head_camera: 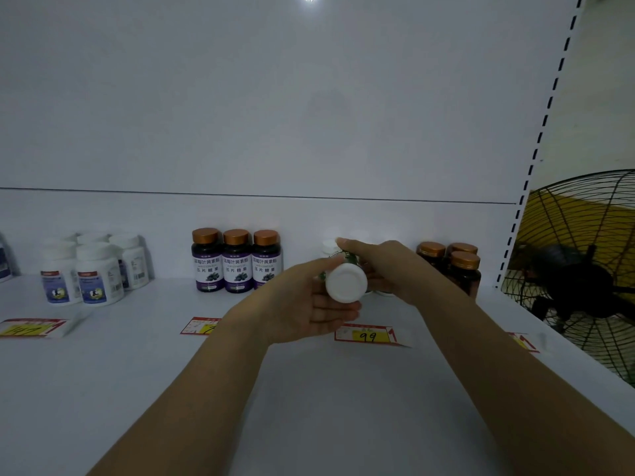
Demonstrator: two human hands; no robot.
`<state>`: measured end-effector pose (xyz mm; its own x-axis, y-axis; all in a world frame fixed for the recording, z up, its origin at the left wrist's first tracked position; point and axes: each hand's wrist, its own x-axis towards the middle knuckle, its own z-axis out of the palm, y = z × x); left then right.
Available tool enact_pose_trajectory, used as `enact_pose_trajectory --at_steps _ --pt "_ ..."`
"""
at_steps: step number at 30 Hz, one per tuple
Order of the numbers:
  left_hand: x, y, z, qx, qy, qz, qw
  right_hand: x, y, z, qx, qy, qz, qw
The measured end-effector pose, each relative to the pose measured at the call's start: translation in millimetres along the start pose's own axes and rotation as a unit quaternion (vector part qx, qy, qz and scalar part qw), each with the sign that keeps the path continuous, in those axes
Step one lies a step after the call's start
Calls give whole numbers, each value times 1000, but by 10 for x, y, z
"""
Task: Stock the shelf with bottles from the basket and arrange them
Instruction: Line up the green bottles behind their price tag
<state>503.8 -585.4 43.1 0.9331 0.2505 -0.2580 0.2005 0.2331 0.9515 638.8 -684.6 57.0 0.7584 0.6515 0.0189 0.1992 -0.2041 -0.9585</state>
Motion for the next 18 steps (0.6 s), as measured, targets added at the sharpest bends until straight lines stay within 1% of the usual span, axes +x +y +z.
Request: enact_pose_trajectory --at_steps 4,6,7,9,11,12,15,18 --pt "14 -16 14 11 -4 34 999 -27 -61 -16 -10 7 -14 1000" --pt "46 -38 31 36 12 80 996 -61 -128 -65 -13 -8 -56 998" --pt "64 -48 42 73 32 112 991 -85 -157 -102 -27 -23 -88 995" --pt "84 -67 64 182 87 182 962 -172 -203 -148 -75 -42 -137 987" --pt "103 -91 84 269 127 237 925 -230 -213 -147 -118 -43 -146 981" --pt "118 -104 98 301 136 252 910 -238 -209 -137 -133 -35 -148 979" --pt "134 -159 132 388 139 263 872 -218 -179 -161 -157 22 -164 974" --pt "189 -243 78 486 145 232 830 -193 -99 -255 -202 89 -176 959"
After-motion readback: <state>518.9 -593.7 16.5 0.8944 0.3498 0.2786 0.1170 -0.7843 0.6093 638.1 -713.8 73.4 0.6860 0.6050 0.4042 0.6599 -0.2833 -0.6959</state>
